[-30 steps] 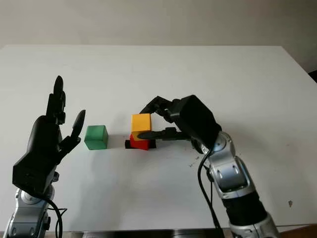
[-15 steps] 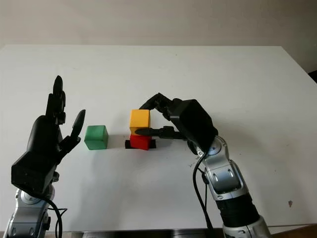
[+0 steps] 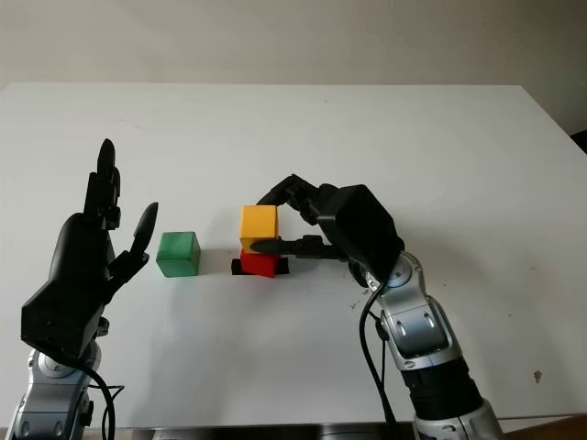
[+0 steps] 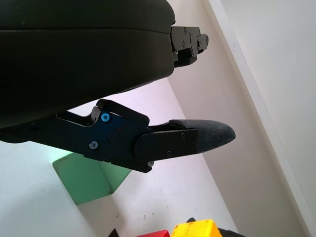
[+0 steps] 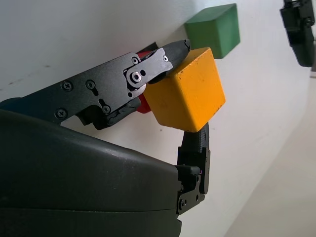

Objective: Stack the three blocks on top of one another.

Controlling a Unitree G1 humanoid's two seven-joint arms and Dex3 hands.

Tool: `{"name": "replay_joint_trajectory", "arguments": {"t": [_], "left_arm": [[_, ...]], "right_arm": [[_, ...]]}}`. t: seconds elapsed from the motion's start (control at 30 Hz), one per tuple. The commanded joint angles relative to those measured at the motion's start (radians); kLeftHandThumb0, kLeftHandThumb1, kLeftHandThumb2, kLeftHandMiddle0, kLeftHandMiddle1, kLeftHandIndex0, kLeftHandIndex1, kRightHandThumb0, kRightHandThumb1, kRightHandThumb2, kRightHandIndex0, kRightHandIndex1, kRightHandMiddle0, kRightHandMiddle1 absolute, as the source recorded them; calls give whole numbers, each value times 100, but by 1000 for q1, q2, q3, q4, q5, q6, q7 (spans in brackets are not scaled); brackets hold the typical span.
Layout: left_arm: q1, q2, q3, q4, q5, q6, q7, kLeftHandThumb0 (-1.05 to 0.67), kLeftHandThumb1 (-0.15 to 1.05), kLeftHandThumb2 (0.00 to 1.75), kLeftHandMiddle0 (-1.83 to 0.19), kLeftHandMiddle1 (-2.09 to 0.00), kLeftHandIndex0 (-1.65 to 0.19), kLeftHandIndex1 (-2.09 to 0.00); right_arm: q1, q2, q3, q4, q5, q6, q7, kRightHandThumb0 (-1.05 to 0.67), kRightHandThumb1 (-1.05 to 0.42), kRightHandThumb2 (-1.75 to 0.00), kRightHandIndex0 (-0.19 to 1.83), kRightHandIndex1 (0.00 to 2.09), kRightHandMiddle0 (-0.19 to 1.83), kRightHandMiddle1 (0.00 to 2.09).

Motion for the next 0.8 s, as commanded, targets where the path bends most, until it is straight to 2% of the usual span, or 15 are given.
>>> {"name": "replay_joint_trajectory", "arguments": {"t": [0.0,0.43,0.6,0.73,0.77], "left_arm": [[8,-2,4,-20,0,-2,4,-68,105,50,7,-6,11,-5],[16,4,6,-30,-6,10,-8,-69,105,50,8,-5,12,-5],[17,1,7,-32,-4,21,-5,-70,105,49,7,-5,11,-6],[15,3,7,-26,-5,13,-4,-69,105,49,8,-5,11,-5],[14,3,7,-24,-5,11,-3,-69,105,49,8,-5,12,-5]], "right_arm": [[4,-14,2,-31,-6,9,4,-38,-99,-5,15,5,18,161],[39,-19,7,-22,-46,-63,-14,-41,-100,-6,15,5,17,149],[40,-33,19,-5,-68,-111,-4,-46,-98,-5,8,3,4,105],[35,-61,30,-5,-70,-138,39,-53,-95,-5,-10,2,1,43],[34,-68,34,-5,-73,-145,47,-56,-95,-5,-14,2,-1,34]]}}
